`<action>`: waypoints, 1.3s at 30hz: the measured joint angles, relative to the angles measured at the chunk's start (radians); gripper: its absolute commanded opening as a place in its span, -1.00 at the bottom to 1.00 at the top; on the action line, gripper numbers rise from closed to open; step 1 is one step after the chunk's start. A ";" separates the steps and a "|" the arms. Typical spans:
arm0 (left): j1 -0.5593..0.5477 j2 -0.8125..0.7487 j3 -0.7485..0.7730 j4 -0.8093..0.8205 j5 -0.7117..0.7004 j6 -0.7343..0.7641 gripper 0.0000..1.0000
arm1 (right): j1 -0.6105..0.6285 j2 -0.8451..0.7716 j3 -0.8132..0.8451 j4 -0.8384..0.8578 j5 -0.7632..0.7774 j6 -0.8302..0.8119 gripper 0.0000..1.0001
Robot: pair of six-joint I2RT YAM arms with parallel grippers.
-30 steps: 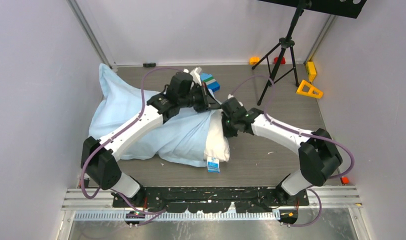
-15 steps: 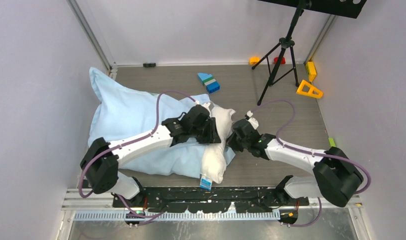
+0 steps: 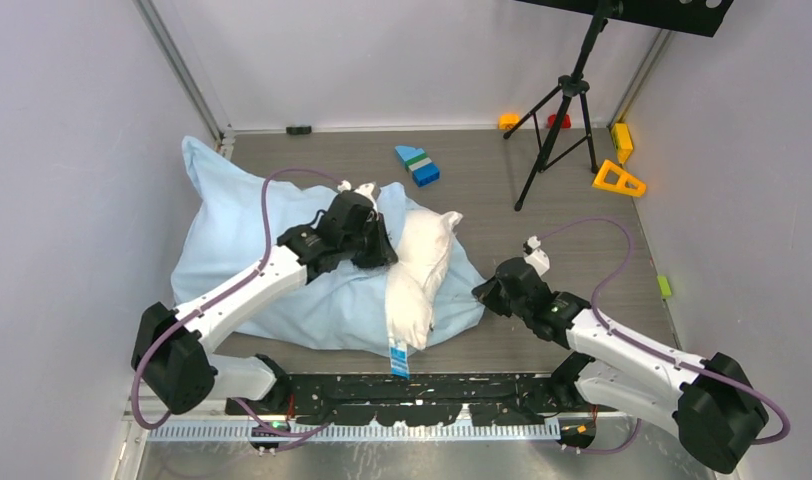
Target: Put the pillow into the pillowcase
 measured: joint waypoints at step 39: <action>-0.214 0.587 0.787 -0.434 -0.526 0.510 -1.00 | -0.020 -0.134 -0.076 -0.054 0.015 -0.017 -0.99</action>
